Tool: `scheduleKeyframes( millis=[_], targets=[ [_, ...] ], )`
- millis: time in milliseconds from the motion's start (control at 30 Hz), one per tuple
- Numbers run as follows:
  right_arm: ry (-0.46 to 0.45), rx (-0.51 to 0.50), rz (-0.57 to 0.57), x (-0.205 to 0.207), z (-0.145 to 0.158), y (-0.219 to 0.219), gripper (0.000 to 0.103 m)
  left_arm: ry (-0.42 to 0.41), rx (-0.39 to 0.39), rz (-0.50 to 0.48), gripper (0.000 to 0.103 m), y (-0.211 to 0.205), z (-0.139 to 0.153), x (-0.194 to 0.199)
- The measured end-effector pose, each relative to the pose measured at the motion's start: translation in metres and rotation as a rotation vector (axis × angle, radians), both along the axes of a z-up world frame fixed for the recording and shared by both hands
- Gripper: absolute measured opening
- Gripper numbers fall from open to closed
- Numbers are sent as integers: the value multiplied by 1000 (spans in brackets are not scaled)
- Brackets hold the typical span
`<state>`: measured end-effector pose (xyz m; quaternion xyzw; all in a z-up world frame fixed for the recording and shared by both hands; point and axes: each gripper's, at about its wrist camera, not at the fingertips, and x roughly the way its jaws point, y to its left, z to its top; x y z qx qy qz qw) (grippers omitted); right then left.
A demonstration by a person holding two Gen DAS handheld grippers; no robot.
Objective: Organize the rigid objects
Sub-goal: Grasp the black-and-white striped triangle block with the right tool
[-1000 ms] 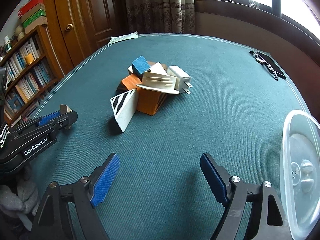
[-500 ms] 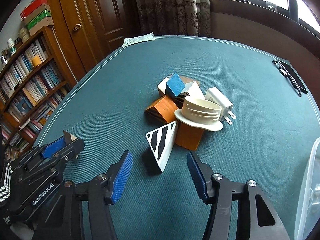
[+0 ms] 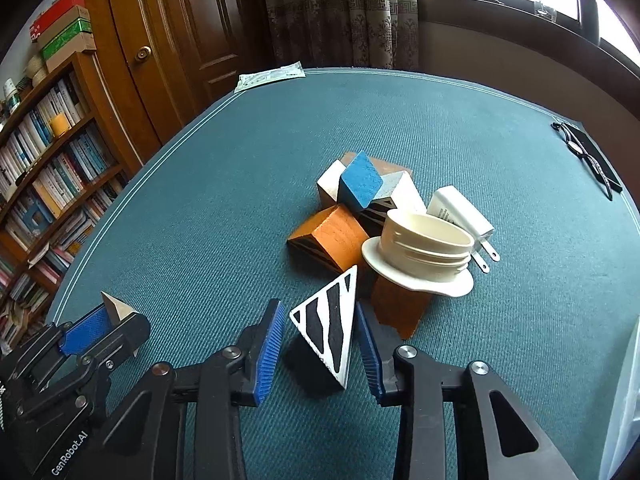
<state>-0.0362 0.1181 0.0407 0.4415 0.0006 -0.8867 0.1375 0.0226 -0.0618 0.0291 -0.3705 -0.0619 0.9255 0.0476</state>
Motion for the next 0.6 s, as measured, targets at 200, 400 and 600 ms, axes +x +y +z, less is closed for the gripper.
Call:
scheduleKeyframes(
  millis=[200,400,600],
  targets=[
    [1,-11,4,3,0,1,33,-5,1,0,31,0,-2,0],
    [34,-8,32,23,7,3,32,0,-1,-3,31,2,-2,1],
    [44,-22,42,39,9,10,32,9,-4,-10,31,6,0,3]
  ],
)
